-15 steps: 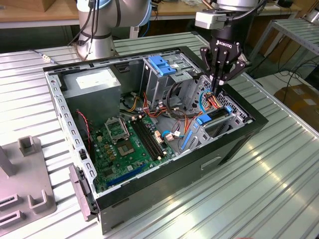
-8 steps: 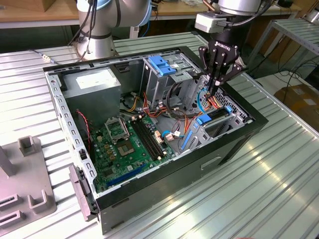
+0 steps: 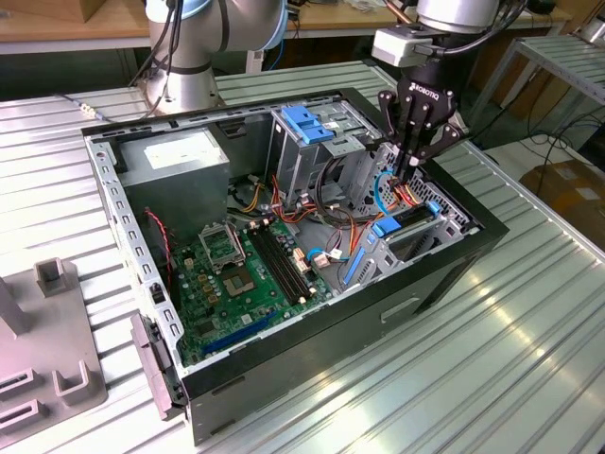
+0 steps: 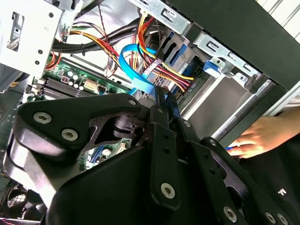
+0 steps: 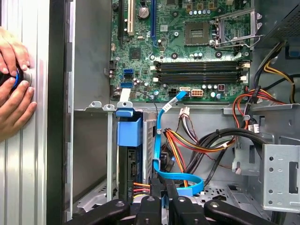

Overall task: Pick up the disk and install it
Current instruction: 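Insert the second disk wire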

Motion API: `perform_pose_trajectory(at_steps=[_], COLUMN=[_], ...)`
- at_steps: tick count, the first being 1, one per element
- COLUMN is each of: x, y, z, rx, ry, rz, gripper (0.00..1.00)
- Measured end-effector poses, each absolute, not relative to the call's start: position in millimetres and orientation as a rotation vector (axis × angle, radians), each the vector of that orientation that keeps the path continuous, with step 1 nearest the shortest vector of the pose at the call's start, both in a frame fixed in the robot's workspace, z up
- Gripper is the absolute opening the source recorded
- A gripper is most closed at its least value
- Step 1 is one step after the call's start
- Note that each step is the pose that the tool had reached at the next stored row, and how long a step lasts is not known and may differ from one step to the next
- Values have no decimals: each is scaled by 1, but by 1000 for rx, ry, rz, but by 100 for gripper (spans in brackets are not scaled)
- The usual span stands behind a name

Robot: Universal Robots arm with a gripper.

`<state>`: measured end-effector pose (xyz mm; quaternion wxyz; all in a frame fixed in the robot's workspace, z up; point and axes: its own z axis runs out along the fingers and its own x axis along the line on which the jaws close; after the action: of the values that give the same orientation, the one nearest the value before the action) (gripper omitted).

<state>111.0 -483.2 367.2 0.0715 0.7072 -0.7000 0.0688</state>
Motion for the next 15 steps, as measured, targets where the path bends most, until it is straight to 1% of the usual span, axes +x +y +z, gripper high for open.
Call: perform_pose_trajectory(at_steps=[10,15], x=[111,109], y=[-486,-495], z=[367,367], rx=[2128,2148], ry=[-2103,-2109], rz=[207,186], gripper=[16,16])
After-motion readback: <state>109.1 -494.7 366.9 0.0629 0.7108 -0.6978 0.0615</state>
